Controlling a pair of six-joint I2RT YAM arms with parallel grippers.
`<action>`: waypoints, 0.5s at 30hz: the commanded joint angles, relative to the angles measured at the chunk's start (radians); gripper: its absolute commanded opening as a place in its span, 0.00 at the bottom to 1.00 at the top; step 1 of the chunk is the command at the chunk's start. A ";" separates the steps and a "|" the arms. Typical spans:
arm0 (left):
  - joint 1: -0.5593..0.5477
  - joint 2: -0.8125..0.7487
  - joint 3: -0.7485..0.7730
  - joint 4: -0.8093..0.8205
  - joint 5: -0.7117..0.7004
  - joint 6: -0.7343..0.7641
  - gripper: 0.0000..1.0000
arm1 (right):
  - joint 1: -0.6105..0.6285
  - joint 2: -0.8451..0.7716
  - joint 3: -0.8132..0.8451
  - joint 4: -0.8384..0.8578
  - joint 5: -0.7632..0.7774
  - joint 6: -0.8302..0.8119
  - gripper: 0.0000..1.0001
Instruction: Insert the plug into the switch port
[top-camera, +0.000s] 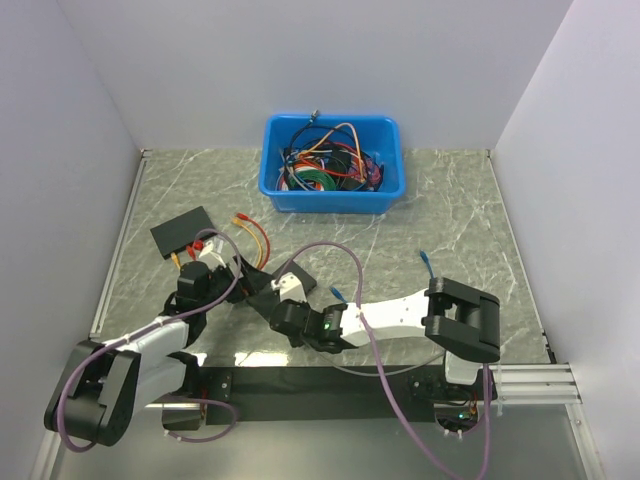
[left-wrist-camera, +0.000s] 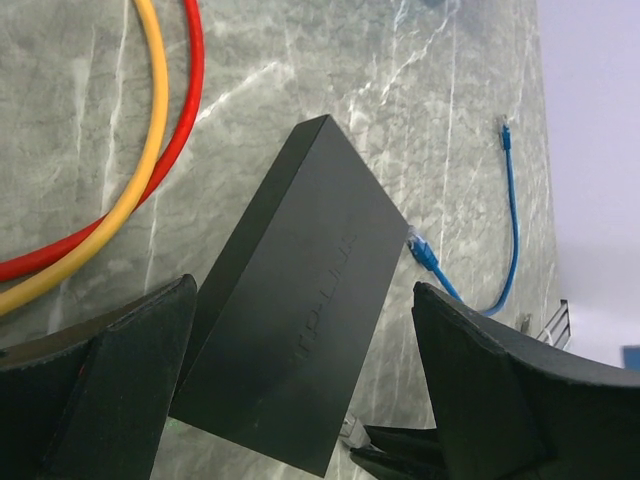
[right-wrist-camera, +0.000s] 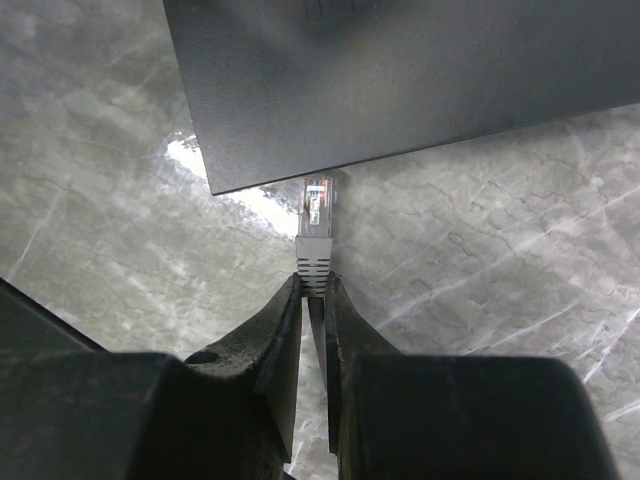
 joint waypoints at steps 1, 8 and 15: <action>-0.009 0.016 0.033 0.038 0.014 0.022 0.95 | -0.004 -0.017 0.051 0.010 0.015 -0.015 0.00; -0.077 0.059 0.067 0.003 -0.058 0.040 0.94 | -0.003 -0.015 0.089 -0.001 0.009 -0.026 0.00; -0.105 0.073 0.073 -0.005 -0.077 0.043 0.94 | -0.003 0.031 0.117 -0.007 -0.004 -0.024 0.00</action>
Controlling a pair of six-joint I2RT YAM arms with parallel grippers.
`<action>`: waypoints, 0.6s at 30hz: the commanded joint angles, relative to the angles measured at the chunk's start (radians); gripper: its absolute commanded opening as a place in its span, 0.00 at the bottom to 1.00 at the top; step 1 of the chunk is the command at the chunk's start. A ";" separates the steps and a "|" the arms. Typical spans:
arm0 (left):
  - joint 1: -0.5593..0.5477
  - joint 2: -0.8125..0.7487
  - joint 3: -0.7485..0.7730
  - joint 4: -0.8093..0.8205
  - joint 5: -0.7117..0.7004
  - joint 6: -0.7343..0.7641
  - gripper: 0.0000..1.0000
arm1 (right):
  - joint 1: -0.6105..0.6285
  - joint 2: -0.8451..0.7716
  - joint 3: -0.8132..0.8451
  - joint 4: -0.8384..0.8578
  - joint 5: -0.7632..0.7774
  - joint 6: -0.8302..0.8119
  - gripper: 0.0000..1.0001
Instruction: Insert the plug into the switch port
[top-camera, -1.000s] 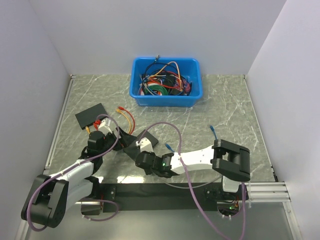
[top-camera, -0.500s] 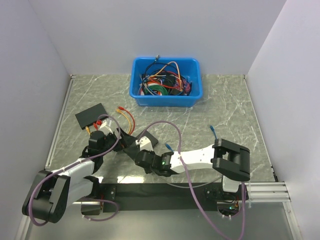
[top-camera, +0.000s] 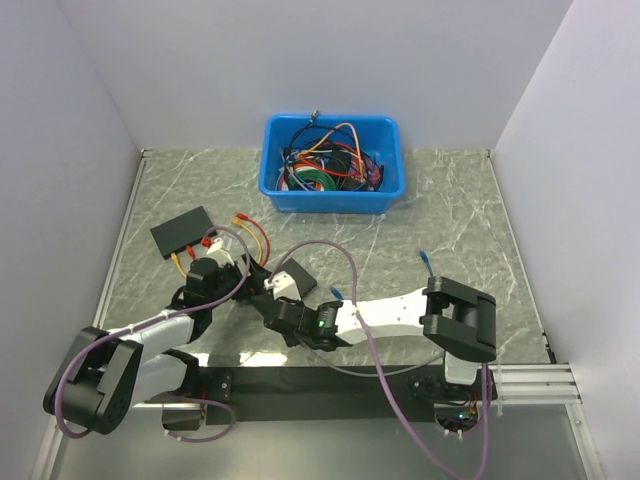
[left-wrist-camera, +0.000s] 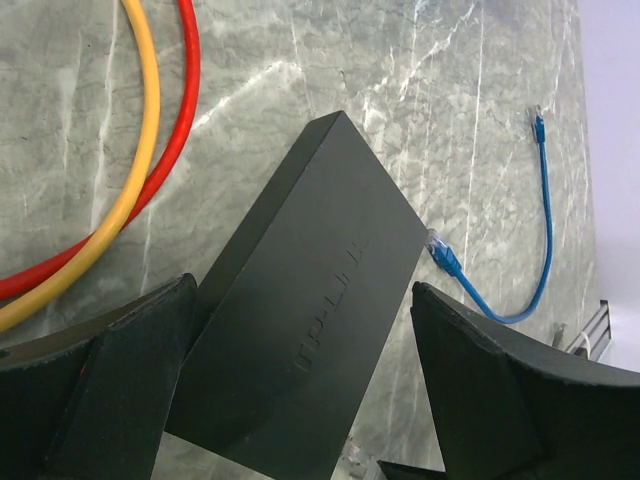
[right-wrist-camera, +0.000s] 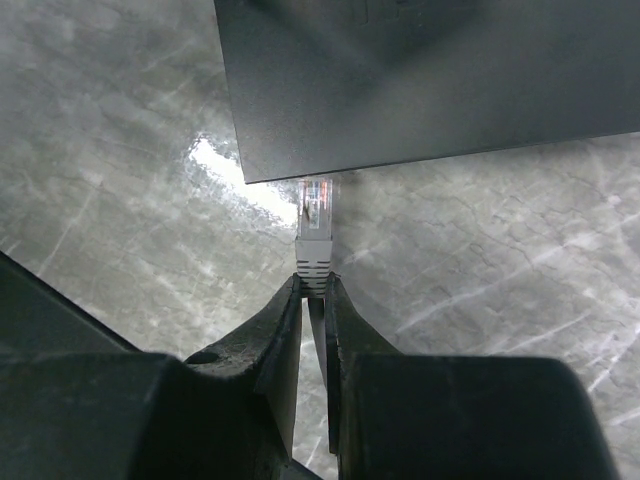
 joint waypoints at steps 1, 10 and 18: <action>-0.021 0.003 0.028 0.009 0.016 0.011 0.94 | -0.003 0.025 0.054 0.046 0.018 0.000 0.00; -0.031 0.020 0.040 0.002 0.007 0.014 0.93 | -0.008 0.022 0.026 0.024 0.053 0.021 0.00; -0.031 0.020 0.043 -0.001 0.005 0.016 0.93 | -0.026 0.013 0.017 0.004 0.075 0.035 0.00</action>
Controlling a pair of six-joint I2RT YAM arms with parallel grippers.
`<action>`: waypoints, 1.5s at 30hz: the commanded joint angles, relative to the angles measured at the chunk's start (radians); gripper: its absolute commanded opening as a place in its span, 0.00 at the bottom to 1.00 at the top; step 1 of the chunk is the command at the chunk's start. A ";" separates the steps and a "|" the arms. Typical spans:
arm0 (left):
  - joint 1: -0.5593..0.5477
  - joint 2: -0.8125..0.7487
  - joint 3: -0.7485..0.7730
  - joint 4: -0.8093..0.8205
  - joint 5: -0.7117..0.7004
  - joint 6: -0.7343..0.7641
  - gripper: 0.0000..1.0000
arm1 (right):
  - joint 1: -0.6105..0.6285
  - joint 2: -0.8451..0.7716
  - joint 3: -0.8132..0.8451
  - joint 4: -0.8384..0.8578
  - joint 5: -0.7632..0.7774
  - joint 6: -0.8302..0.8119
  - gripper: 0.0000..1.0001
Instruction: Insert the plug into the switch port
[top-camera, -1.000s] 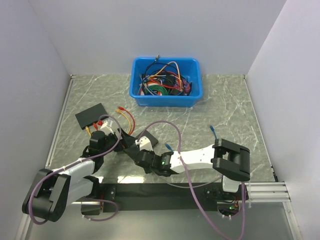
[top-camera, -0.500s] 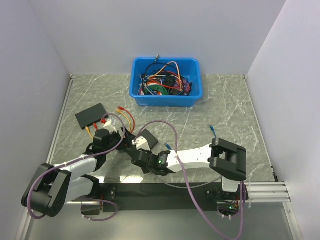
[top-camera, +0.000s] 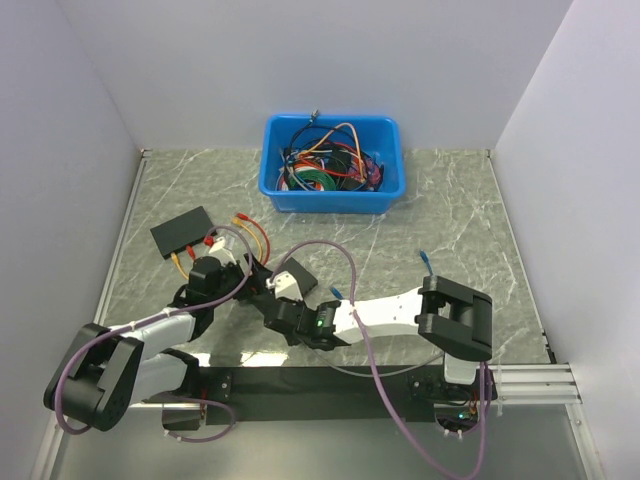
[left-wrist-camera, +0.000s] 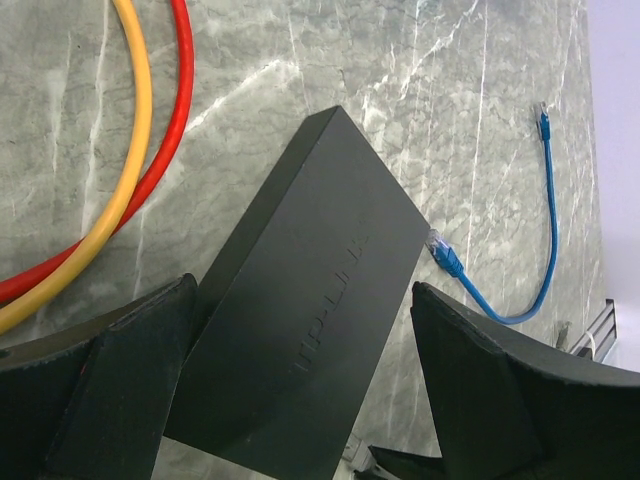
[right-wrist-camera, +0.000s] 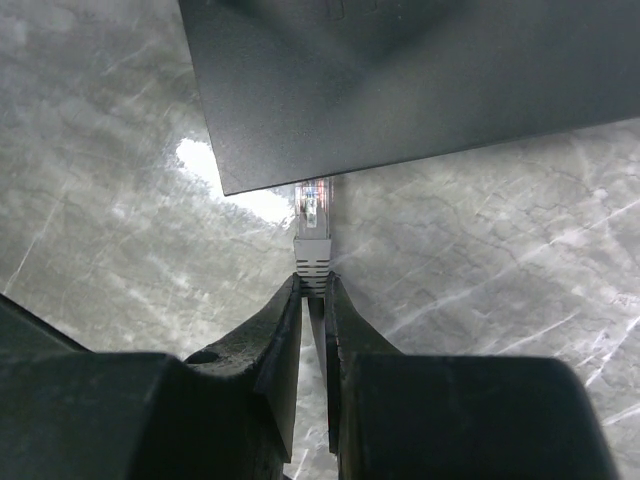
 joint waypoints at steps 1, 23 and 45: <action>-0.011 0.004 0.027 0.008 0.026 0.012 0.93 | -0.025 -0.015 0.008 0.021 0.050 0.017 0.00; -0.054 0.099 0.053 0.045 0.070 0.022 0.92 | -0.030 0.030 0.120 0.025 0.084 -0.141 0.00; -0.074 0.182 0.076 0.043 0.114 -0.003 0.93 | -0.097 -0.056 0.013 0.284 0.081 -0.302 0.00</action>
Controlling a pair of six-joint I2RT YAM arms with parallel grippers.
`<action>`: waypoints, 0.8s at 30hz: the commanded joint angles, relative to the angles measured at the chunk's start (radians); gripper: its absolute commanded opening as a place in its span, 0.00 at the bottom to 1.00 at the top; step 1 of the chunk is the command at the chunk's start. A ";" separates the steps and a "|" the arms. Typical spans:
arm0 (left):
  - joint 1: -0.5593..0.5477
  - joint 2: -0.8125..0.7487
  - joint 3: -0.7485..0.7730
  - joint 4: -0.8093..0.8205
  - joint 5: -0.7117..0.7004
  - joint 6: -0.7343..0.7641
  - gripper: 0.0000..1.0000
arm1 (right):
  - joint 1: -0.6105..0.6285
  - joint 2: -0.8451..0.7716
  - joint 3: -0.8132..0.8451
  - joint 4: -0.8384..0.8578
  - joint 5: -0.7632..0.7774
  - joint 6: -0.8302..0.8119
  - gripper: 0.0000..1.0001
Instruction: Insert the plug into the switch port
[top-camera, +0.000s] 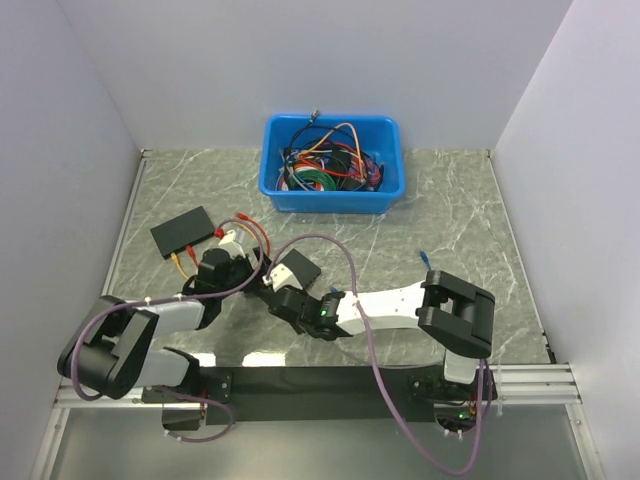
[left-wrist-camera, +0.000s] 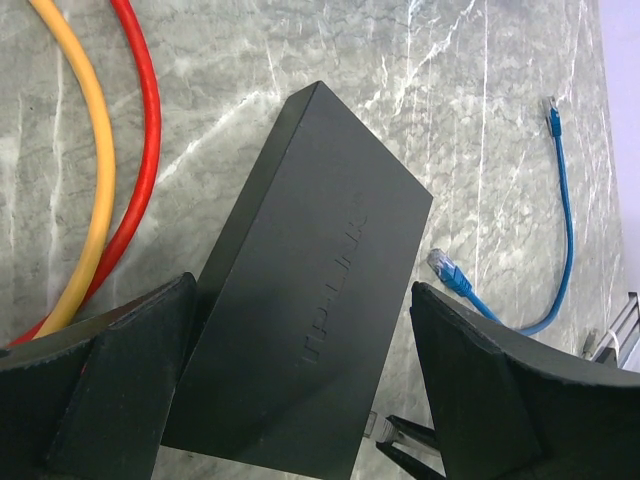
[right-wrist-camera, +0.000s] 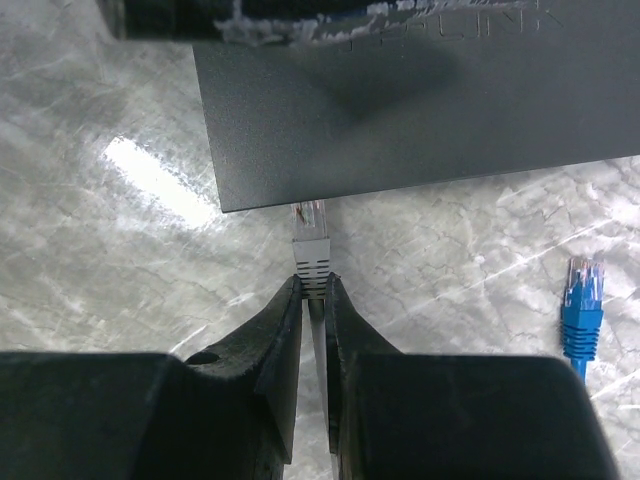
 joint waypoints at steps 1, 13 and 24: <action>-0.036 0.022 0.005 -0.045 0.127 -0.045 0.93 | -0.028 -0.048 0.015 0.267 0.059 -0.029 0.00; -0.092 0.124 0.045 -0.030 0.136 -0.027 0.92 | -0.044 -0.086 -0.045 0.469 0.056 -0.105 0.00; -0.192 0.191 -0.001 0.091 0.138 -0.111 0.93 | -0.081 0.000 0.055 0.605 0.028 -0.099 0.00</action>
